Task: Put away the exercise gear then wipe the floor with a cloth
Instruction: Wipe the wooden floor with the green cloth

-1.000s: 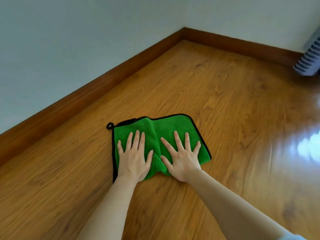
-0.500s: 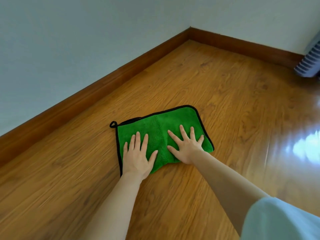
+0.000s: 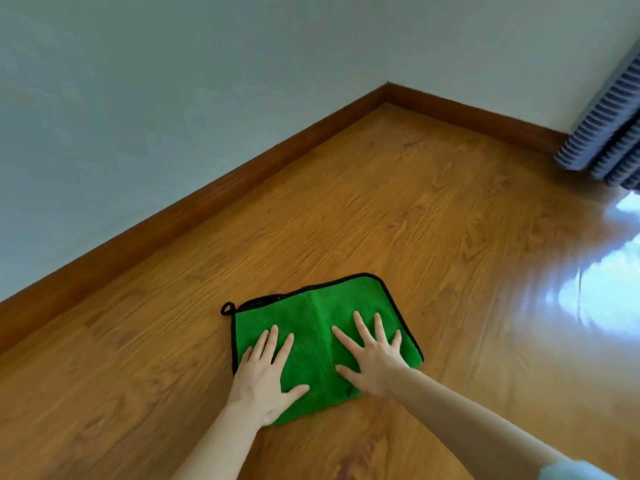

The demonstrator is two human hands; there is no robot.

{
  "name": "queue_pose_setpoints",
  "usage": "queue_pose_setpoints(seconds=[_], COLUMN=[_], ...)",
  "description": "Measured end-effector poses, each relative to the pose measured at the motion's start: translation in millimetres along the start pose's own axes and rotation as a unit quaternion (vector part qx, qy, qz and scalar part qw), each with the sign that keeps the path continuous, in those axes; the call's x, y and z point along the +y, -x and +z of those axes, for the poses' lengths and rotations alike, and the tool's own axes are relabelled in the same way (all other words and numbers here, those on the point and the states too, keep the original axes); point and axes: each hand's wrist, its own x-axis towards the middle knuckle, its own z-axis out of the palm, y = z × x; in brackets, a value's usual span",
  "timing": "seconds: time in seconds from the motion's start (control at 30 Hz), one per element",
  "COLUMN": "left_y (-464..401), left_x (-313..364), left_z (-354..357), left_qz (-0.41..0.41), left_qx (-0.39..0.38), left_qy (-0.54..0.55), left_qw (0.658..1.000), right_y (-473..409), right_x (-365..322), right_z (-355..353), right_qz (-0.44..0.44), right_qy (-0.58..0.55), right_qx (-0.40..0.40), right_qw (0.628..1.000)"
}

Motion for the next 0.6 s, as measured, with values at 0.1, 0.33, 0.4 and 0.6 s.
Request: queue_pose_setpoints(seconds=[0.1,0.33,0.4,0.6], left_y=[45,98,104,124], left_x=[-2,5,6,26], left_z=[19,23,22,61], left_qz=[-0.004,0.047,0.041,-0.023], left_qx=[-0.009,-0.069,-0.051,0.004], left_qy=[0.034,0.007,0.005,0.027], left_qw=[0.999,0.996,0.998,0.999], right_y=[45,114,123,151], right_x=[-21,-55,-52,-35], right_z=[26,69,73,91], right_qz=[-0.016,0.011,0.020,0.077], right_qy=[0.001,-0.036,-0.050,-0.087], right_qx=[-0.016,-0.034,-0.025,0.006], right_qw=[1.000,0.999,0.998,0.993])
